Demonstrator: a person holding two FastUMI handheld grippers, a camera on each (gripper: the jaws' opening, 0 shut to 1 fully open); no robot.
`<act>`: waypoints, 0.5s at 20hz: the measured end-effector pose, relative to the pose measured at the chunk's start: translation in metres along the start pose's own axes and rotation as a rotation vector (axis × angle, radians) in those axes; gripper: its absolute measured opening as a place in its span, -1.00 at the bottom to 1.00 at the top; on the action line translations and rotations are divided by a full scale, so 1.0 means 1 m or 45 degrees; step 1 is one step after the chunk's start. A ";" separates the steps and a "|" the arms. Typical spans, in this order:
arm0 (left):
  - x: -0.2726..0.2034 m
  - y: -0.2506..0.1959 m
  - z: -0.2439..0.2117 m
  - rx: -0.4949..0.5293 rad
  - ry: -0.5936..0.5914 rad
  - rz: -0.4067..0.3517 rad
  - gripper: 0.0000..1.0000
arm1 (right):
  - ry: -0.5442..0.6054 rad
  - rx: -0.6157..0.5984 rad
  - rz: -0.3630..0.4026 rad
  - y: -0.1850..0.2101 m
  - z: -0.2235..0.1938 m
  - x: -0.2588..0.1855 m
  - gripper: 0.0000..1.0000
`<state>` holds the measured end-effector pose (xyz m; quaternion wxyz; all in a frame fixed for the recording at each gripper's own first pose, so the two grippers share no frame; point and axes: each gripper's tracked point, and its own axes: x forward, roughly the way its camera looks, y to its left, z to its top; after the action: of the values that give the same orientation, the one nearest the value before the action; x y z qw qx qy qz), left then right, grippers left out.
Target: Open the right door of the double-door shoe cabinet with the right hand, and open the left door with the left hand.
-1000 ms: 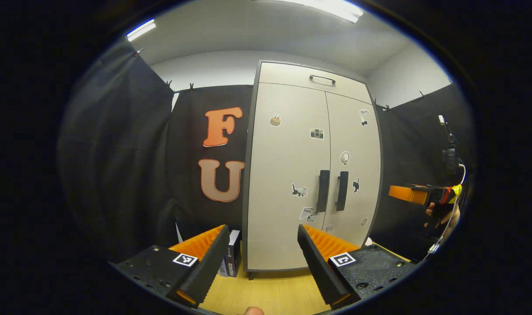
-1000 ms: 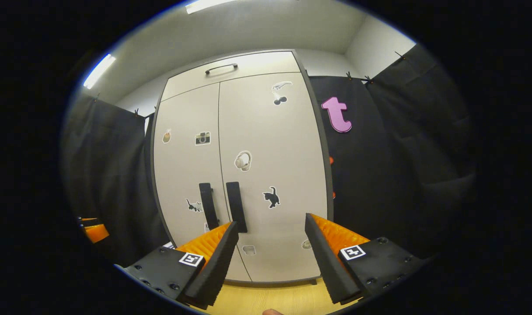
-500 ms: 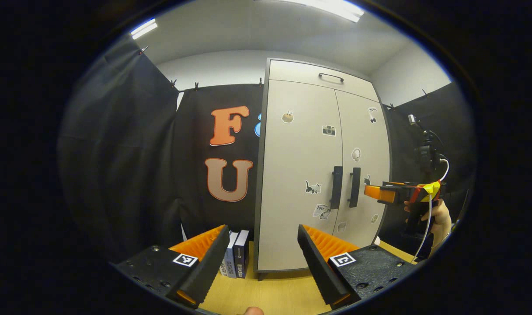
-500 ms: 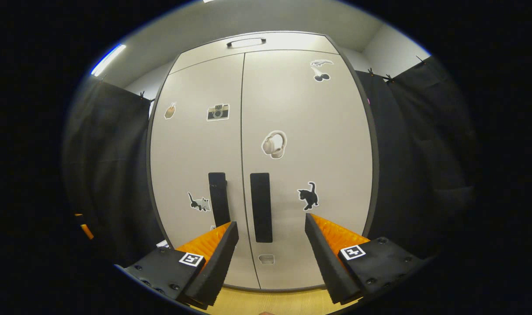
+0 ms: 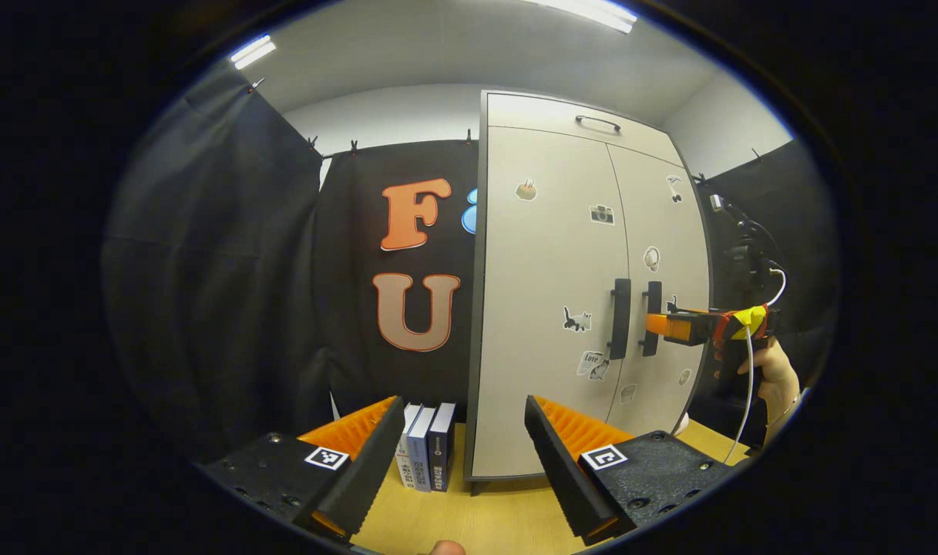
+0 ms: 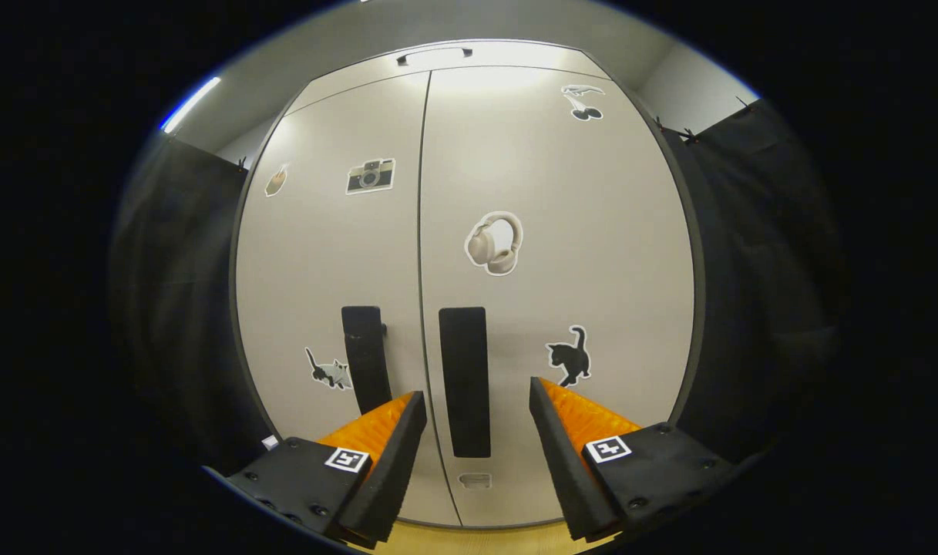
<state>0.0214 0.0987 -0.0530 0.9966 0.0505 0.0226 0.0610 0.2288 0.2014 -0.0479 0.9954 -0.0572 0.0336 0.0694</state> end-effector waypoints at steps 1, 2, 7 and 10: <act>0.001 -0.001 0.000 0.000 -0.002 -0.001 0.89 | 0.005 0.000 0.003 0.001 0.000 0.005 0.74; 0.002 -0.002 -0.001 0.000 -0.003 -0.003 0.88 | 0.008 0.002 0.005 0.003 -0.001 0.009 0.71; 0.007 -0.008 -0.005 0.007 0.004 -0.019 0.89 | 0.062 0.061 -0.003 0.006 -0.009 0.026 0.15; 0.009 -0.008 -0.007 -0.004 0.004 -0.017 0.89 | 0.089 0.066 -0.025 0.004 -0.015 0.030 -0.09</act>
<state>0.0311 0.0924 -0.0610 0.9970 0.0489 0.0245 0.0545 0.2571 0.2076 -0.0658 0.9954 -0.0343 0.0693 0.0567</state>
